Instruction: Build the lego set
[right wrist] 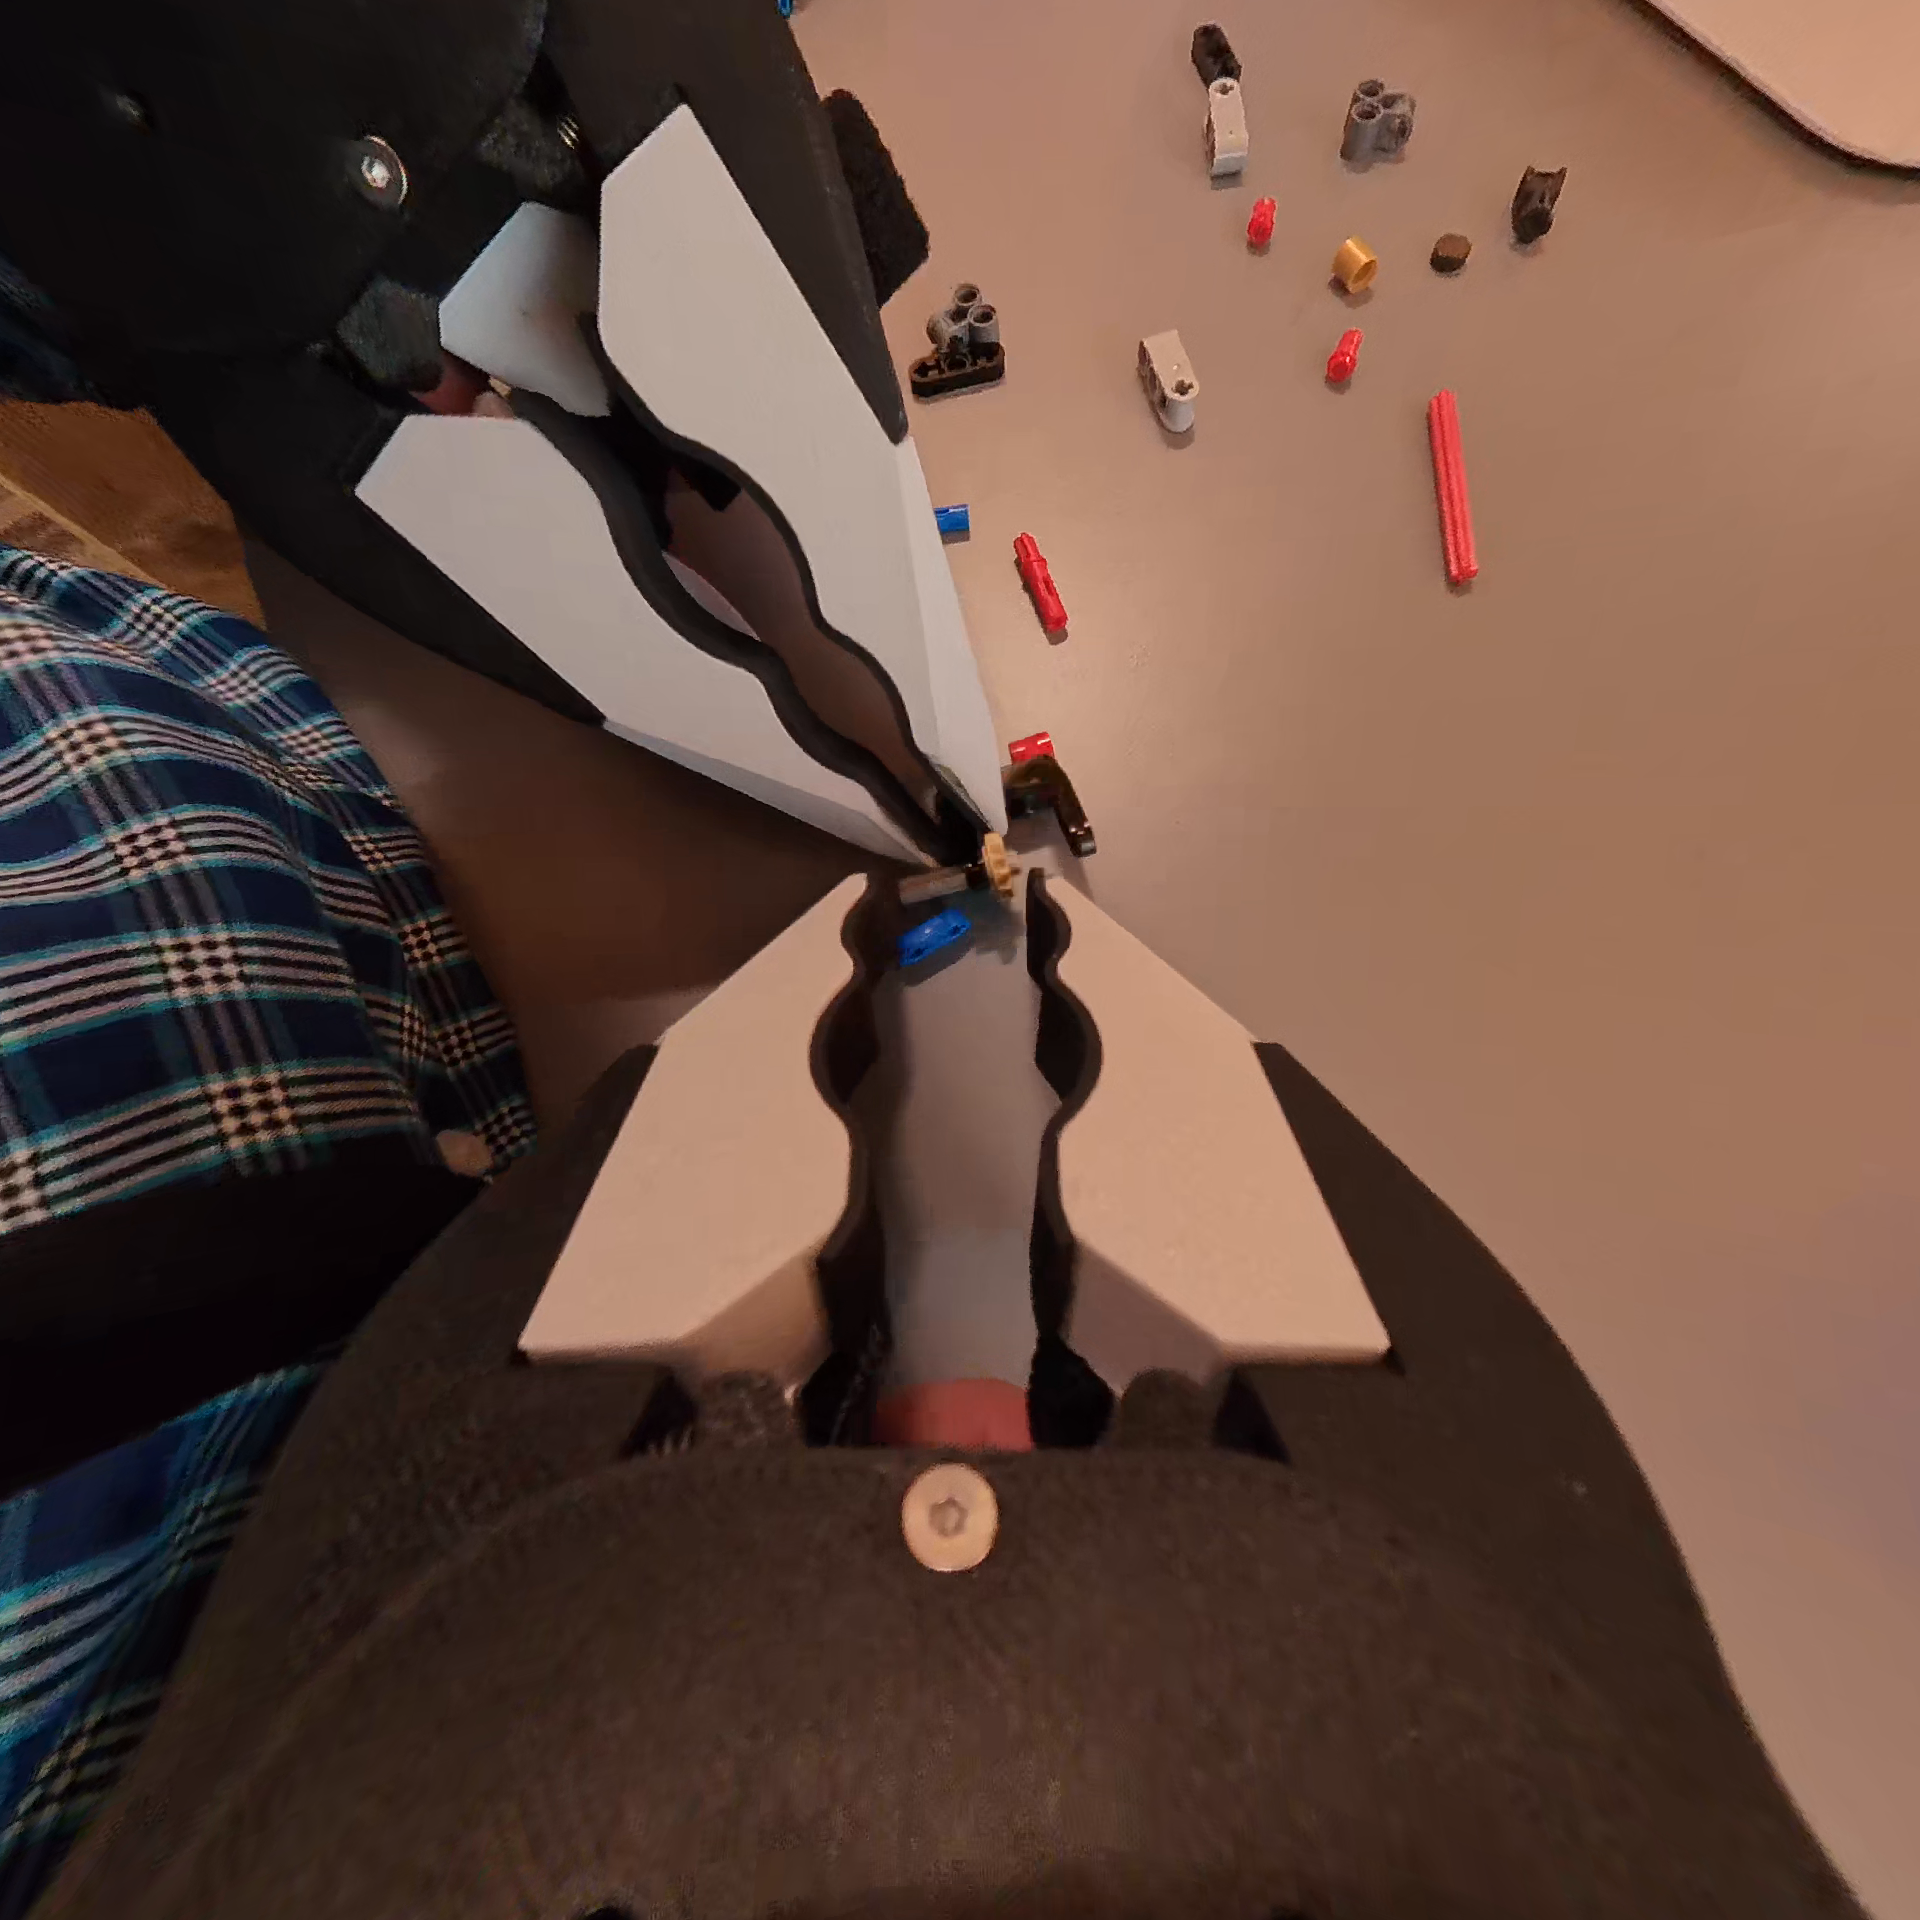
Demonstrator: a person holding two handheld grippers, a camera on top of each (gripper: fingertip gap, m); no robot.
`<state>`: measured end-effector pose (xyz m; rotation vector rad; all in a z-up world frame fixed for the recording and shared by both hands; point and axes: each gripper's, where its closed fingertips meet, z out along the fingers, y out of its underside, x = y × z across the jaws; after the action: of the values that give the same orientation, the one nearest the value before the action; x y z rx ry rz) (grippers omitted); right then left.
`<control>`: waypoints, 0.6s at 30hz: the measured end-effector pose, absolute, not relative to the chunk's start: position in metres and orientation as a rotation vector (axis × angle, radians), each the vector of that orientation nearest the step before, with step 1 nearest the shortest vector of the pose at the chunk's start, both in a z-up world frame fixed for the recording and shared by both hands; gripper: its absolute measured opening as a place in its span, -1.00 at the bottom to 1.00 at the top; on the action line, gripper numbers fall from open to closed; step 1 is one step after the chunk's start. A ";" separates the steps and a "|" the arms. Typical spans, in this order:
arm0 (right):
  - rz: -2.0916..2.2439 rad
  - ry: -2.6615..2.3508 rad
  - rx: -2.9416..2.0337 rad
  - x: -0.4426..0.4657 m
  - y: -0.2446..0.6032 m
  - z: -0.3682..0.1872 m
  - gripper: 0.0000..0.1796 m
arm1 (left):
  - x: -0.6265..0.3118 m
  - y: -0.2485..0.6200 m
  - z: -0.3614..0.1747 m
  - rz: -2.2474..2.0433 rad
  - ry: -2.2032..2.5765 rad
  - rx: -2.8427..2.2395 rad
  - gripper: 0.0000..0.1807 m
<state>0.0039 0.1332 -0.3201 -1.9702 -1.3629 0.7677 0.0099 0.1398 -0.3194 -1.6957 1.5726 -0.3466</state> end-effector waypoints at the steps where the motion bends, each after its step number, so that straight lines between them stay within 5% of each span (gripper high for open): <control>1: 0.780 -1.361 -1.961 0.004 0.132 -0.318 -0.73 | 0.009 0.142 -0.317 -0.350 1.554 -1.704 -0.93; 18: 0.623 -1.361 -1.976 0.012 0.127 -0.326 -0.98 | -0.006 0.150 -0.321 -0.326 1.593 -1.778 -0.69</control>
<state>0.0116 0.1269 -0.3261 -1.9756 -1.3606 0.6227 -0.0061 0.1502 -0.3210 -1.7777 1.5930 -0.3258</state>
